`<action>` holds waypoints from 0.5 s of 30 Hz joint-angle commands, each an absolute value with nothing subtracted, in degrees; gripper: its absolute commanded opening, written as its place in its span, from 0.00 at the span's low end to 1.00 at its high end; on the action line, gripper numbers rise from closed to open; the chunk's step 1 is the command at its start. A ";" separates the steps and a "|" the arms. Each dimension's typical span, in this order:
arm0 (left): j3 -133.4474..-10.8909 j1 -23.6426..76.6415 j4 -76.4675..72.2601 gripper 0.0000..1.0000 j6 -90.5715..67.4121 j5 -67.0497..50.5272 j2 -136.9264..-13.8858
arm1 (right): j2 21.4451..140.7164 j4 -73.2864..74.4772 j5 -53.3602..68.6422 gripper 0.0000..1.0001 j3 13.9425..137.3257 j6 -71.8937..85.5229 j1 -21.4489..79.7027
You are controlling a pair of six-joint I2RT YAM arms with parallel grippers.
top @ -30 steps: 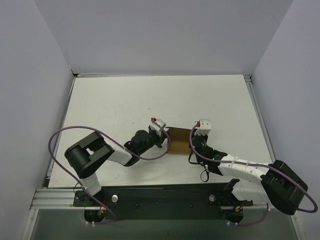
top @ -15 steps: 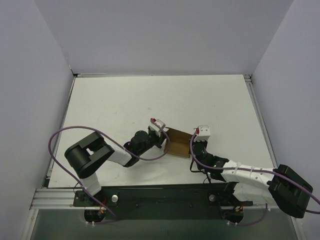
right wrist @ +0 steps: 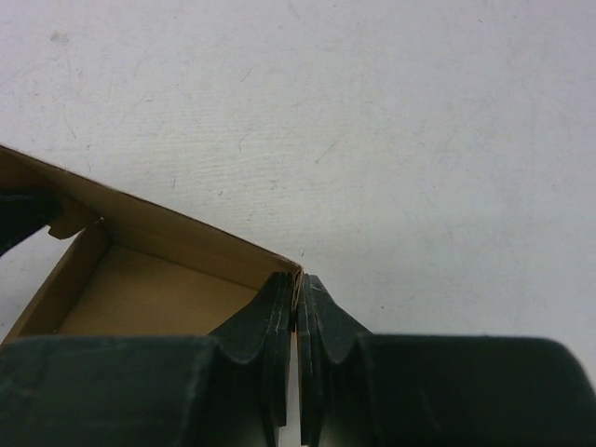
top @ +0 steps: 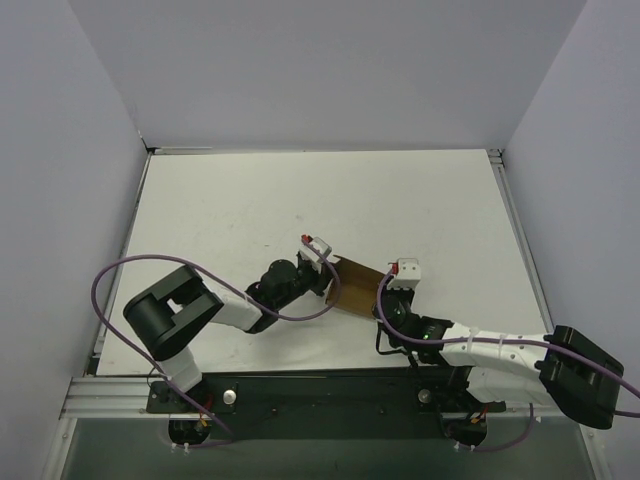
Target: Fold the paper box
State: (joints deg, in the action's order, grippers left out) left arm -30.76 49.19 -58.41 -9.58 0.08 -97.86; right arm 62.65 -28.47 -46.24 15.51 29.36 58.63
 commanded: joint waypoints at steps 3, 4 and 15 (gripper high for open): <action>-32.43 52.21 -58.90 0.48 -12.39 -8.88 -92.29 | 62.14 -20.66 -43.15 0.00 18.28 35.08 60.56; -32.26 52.12 -58.10 0.52 -12.13 -8.62 -90.89 | 61.18 -20.65 -43.15 0.00 18.37 34.46 60.56; -29.09 50.63 -43.80 0.73 -12.83 -4.22 -82.79 | 59.06 -23.82 -40.43 0.00 17.67 28.65 60.64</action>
State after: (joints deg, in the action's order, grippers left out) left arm -28.56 50.78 -49.60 -11.64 -3.46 -83.68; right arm 59.31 -23.59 -41.60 16.73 30.44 60.16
